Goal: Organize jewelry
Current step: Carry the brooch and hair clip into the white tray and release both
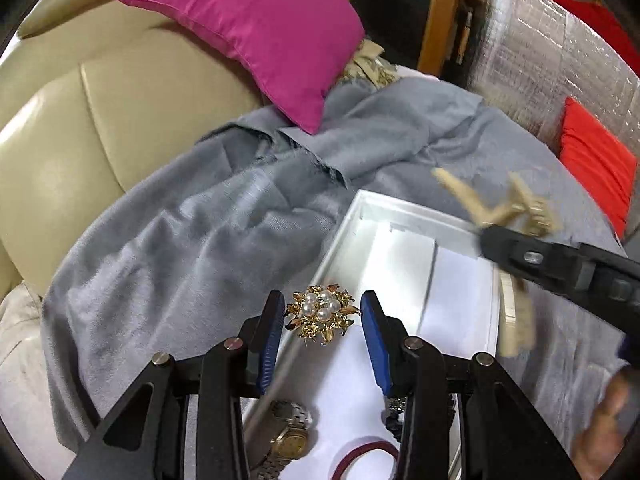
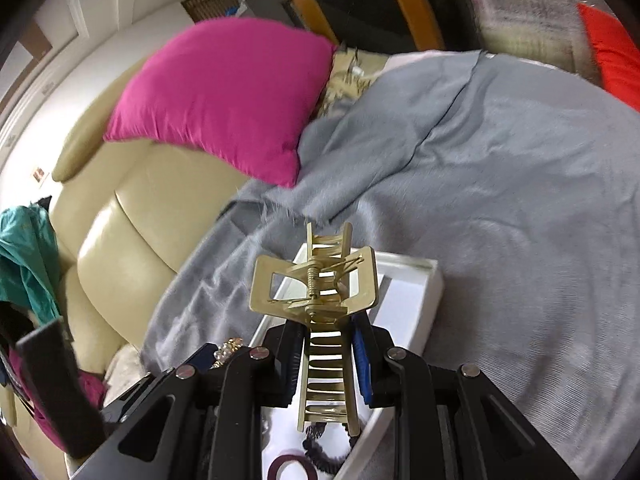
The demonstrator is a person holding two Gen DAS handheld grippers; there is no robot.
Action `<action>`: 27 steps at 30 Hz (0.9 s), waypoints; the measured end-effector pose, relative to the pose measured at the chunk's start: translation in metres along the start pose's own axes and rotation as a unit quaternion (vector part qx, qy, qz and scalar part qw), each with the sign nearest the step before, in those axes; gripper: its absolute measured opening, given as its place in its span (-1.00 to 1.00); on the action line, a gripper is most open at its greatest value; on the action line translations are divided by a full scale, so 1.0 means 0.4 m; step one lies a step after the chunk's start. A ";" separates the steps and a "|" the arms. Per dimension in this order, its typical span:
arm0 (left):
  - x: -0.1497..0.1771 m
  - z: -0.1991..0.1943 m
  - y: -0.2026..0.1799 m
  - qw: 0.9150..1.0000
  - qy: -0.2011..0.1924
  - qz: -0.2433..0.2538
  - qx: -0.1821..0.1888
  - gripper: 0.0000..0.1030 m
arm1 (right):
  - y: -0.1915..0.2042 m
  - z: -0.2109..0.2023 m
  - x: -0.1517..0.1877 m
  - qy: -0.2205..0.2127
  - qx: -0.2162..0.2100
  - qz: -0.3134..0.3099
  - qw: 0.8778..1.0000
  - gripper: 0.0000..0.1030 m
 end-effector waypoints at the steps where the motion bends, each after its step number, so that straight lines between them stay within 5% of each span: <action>1: 0.000 0.005 -0.006 1.000 0.003 0.006 -0.004 -0.21 | -0.001 0.018 -0.003 0.006 0.000 0.001 1.000 -0.52; 12: 0.003 0.046 -0.012 0.999 0.027 0.023 -0.020 -0.21 | -0.009 0.110 -0.001 0.060 -0.016 -0.009 0.998 -0.52; 16: 0.005 0.048 -0.030 0.999 0.035 0.021 0.013 -0.21 | -0.002 0.117 -0.003 0.063 -0.004 -0.022 0.998 -0.52; 27: 0.015 0.088 -0.028 0.998 0.065 0.021 0.004 -0.21 | -0.010 0.132 0.015 0.105 0.018 -0.041 0.994 -0.52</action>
Point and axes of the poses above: each gripper's, at about its wrist camera, not at the fingertips, and z roughly the way its jaws point, y to its left, x to its underside, the point moved 7 cm from there along z, roughly the way its jaws point, and after that the axes turned 14 degrees about y, right-handed, at the moved point
